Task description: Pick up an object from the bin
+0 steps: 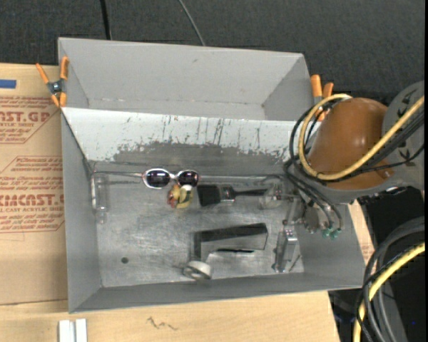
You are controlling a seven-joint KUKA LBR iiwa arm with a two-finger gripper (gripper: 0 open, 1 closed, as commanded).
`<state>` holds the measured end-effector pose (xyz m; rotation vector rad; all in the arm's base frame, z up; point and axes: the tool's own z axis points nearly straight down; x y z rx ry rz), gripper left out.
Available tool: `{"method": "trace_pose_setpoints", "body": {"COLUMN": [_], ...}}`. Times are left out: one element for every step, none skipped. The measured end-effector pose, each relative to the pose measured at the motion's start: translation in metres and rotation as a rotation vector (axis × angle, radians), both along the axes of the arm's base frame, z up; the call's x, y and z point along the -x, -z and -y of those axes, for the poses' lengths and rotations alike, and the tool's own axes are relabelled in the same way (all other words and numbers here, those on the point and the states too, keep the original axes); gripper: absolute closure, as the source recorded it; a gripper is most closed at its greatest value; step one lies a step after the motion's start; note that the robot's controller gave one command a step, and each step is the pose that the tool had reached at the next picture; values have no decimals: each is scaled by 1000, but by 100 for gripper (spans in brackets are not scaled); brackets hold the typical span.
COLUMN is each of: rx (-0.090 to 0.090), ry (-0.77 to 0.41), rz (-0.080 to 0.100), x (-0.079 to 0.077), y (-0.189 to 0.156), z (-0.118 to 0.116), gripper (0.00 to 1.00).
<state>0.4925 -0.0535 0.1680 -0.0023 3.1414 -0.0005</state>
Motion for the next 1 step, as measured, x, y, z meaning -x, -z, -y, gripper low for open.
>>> {"method": "trace_pose_setpoints", "body": {"rx": [0], "ry": [0], "rz": [0], "x": [0], "y": [0], "z": [0], "gripper": [0]}}
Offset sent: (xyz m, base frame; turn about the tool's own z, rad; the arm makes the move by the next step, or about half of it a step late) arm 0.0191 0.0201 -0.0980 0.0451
